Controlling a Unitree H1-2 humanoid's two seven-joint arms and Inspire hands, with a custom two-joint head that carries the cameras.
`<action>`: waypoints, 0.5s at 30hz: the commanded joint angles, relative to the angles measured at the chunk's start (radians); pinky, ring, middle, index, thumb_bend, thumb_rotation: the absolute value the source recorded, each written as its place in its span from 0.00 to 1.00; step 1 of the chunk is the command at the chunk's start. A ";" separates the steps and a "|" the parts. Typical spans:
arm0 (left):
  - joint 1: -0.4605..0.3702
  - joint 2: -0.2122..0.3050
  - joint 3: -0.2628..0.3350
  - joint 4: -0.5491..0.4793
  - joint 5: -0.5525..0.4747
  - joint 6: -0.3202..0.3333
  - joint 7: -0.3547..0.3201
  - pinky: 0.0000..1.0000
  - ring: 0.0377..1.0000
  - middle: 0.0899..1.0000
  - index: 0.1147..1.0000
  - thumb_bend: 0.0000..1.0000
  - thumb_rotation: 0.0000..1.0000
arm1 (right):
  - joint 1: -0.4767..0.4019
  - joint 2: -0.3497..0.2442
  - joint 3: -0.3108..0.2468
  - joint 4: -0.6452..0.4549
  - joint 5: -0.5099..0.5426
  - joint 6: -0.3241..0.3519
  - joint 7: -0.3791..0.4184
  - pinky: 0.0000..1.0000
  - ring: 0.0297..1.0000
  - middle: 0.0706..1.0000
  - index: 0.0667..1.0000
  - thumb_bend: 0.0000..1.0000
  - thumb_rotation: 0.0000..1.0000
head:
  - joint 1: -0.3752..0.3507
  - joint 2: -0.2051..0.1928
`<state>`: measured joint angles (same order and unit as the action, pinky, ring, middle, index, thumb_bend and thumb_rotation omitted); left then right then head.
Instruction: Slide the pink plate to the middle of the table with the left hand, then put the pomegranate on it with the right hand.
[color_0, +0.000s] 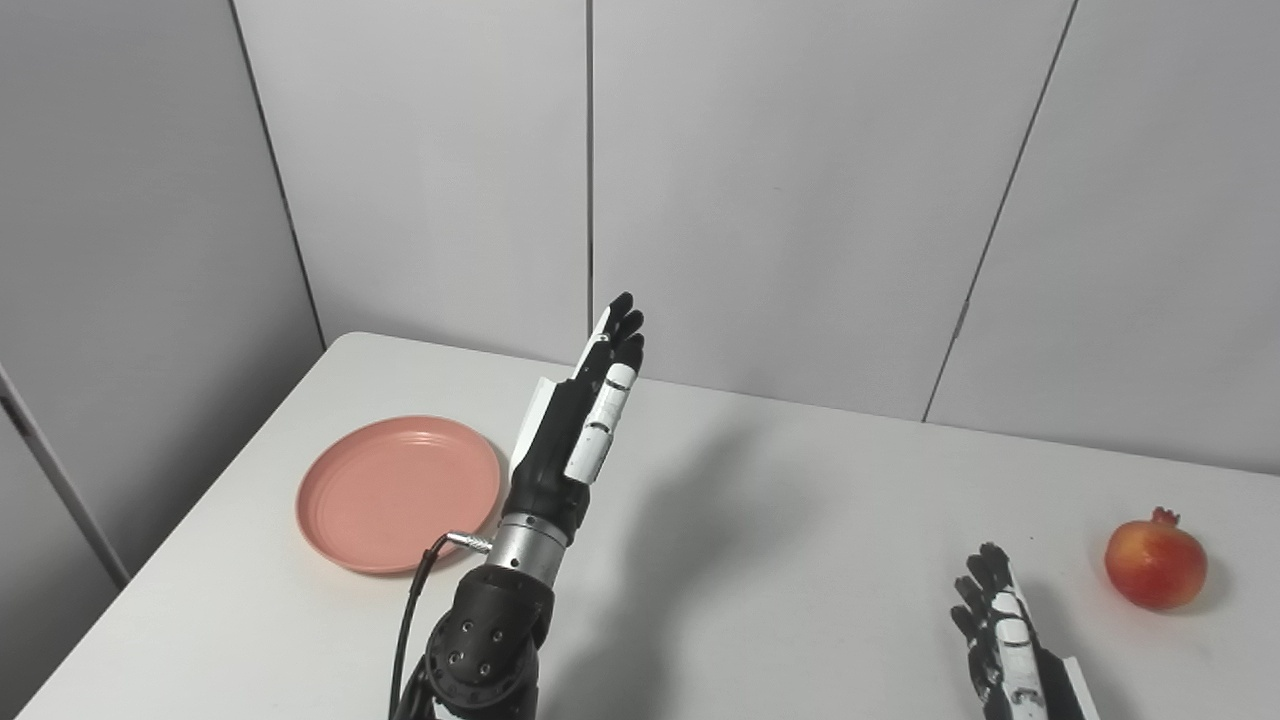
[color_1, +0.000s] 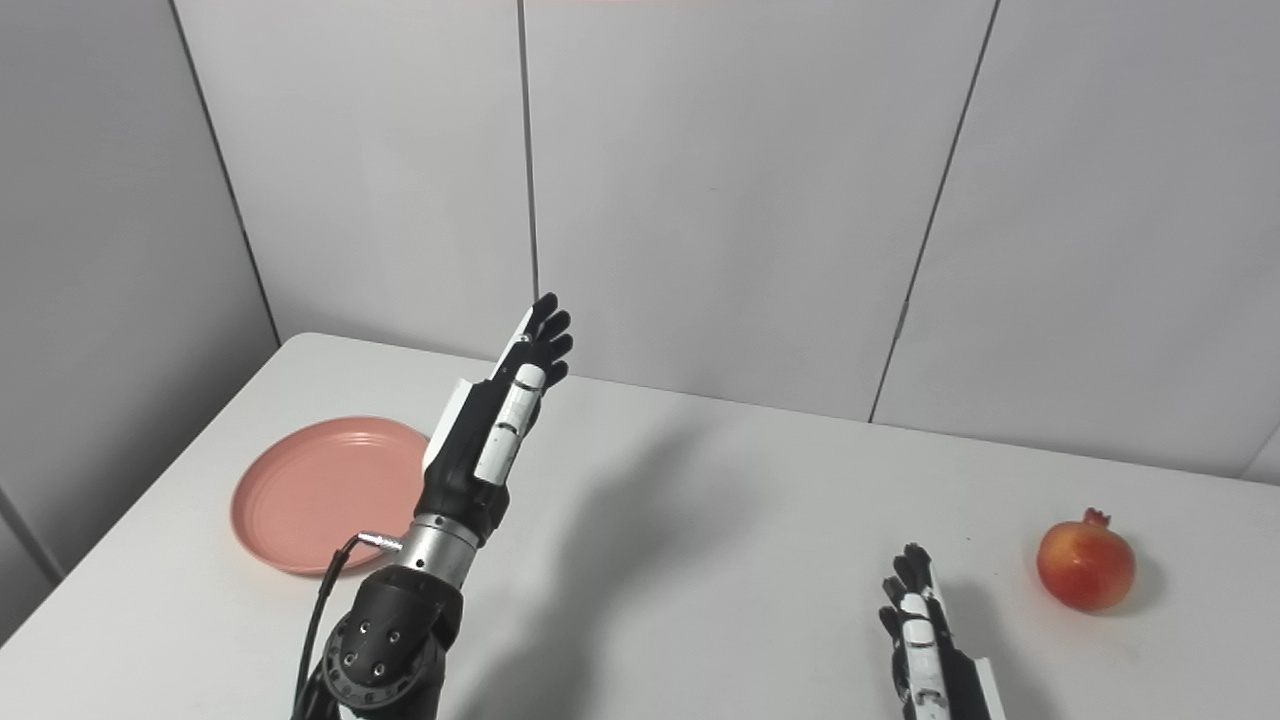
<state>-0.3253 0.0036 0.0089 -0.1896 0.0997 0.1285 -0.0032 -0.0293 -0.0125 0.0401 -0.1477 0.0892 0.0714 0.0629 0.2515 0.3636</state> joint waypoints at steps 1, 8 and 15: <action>-0.043 0.012 0.014 -0.029 -0.009 -0.038 0.015 0.98 0.97 0.99 0.98 0.48 1.00 | -0.015 -0.003 -0.002 -0.023 0.003 -0.006 0.008 1.00 0.99 1.00 1.00 0.17 1.00 | 0.000 0.001; -0.051 0.020 0.095 -0.082 -0.051 0.014 0.049 1.00 0.97 0.99 0.99 0.45 1.00 | -0.014 -0.003 -0.001 -0.025 0.006 -0.007 0.009 1.00 1.00 1.00 1.00 0.16 1.00 | 0.012 -0.001; -0.050 0.062 0.146 -0.113 -0.011 0.000 0.086 0.95 0.94 0.97 0.96 0.43 1.00 | -0.012 -0.005 -0.002 -0.032 0.011 0.007 0.011 1.00 1.00 1.00 1.00 0.15 1.00 | 0.027 -0.006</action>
<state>-0.3366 0.0551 0.1454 -0.2673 0.0704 0.1486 0.0605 -0.0281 -0.0139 0.0406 -0.1479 0.0901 0.0715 0.0640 0.2791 0.3574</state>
